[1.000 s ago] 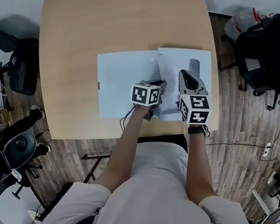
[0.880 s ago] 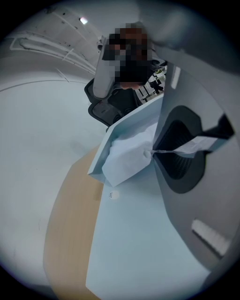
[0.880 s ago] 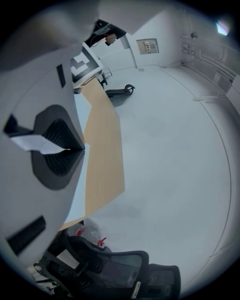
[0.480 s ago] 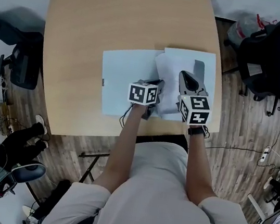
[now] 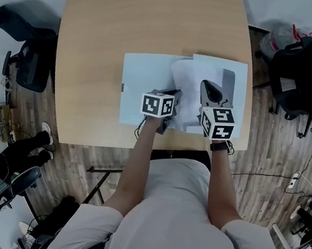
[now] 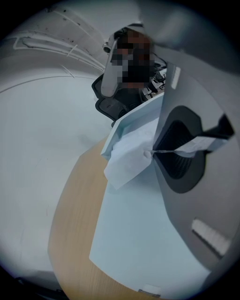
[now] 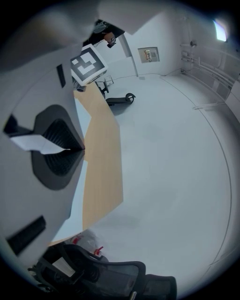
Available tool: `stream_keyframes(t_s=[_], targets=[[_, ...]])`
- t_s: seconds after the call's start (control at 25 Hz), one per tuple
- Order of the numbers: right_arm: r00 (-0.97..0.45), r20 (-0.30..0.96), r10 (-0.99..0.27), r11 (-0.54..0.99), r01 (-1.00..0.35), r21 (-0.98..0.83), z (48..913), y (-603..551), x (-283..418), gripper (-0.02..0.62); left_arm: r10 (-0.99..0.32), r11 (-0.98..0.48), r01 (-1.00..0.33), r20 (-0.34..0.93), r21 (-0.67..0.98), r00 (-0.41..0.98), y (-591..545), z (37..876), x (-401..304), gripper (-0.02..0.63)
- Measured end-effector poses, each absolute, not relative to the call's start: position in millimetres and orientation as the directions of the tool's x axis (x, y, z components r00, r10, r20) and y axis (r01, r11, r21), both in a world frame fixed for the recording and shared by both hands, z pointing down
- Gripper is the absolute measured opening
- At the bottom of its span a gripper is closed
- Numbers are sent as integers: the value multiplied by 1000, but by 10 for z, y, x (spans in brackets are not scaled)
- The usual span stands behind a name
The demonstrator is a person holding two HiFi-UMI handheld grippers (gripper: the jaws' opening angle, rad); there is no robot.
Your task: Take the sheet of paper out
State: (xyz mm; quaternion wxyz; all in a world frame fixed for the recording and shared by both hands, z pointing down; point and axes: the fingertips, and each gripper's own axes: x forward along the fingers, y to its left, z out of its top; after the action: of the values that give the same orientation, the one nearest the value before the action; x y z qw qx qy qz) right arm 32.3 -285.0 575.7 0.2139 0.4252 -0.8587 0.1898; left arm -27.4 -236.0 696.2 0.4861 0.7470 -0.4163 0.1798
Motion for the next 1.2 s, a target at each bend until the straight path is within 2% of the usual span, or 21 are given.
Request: stream_keyframes(t_s=[0.44, 1.2], targets=[[-563, 511, -650, 581, -801, -143, 5674, -2750, 173, 12, -494, -155, -819, 674, 553, 549, -2256, 6840, -614, 18], [-578, 425, -697, 593, -798, -112, 5234, -2636, 22, 12, -614, -196, -851, 616, 487, 493, -2282, 6232, -1012, 18]])
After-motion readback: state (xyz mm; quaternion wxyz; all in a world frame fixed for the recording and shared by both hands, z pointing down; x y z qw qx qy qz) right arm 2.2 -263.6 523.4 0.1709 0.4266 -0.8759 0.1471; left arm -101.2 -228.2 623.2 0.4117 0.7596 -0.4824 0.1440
